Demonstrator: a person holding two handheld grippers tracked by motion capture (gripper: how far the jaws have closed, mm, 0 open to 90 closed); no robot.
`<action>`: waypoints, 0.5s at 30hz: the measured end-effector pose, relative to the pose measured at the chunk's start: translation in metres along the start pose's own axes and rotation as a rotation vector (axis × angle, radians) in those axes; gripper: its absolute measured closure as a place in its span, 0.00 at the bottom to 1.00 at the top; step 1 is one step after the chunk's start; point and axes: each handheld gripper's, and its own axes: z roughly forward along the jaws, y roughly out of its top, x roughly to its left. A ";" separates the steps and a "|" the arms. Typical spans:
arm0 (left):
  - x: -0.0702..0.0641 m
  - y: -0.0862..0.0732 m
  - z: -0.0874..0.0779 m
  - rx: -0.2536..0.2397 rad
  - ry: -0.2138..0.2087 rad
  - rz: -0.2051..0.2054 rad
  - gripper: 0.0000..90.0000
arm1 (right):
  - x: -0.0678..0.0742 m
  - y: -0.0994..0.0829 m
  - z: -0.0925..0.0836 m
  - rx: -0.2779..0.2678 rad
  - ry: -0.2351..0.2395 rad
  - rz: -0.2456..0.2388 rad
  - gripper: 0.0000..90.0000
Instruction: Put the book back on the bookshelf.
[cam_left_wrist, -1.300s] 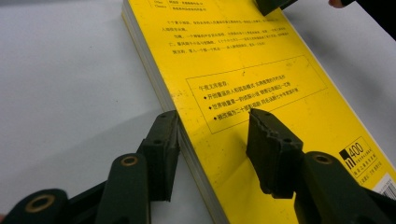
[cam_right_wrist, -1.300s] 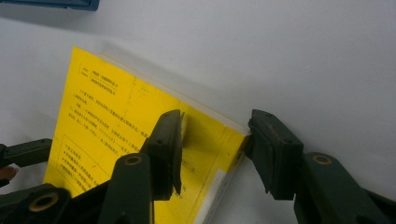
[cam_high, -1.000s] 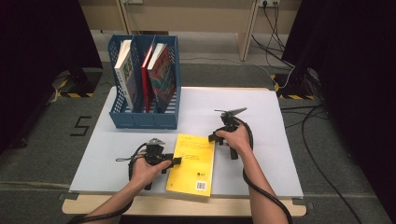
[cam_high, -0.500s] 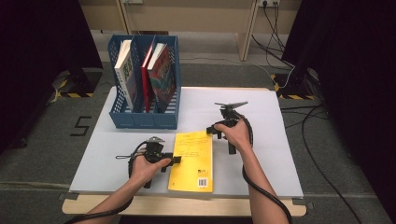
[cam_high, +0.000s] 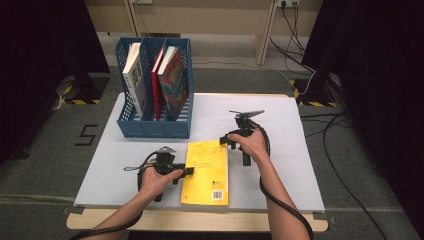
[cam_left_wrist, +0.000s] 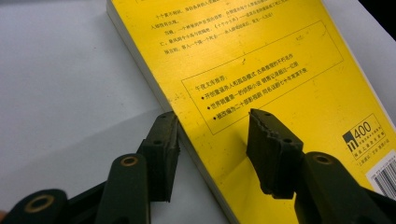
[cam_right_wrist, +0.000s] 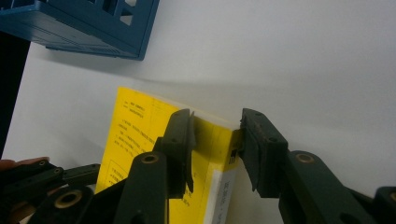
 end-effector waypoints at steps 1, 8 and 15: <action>0.000 0.000 0.000 0.000 0.000 0.000 0.59 | 0.000 0.000 0.000 -0.002 -0.002 0.000 0.73; 0.001 0.000 0.001 -0.011 -0.006 -0.006 0.59 | -0.001 0.000 -0.009 -0.042 0.041 0.040 0.80; -0.001 0.009 0.013 -0.040 -0.023 0.011 0.57 | 0.004 0.003 -0.028 -0.111 0.032 0.040 0.83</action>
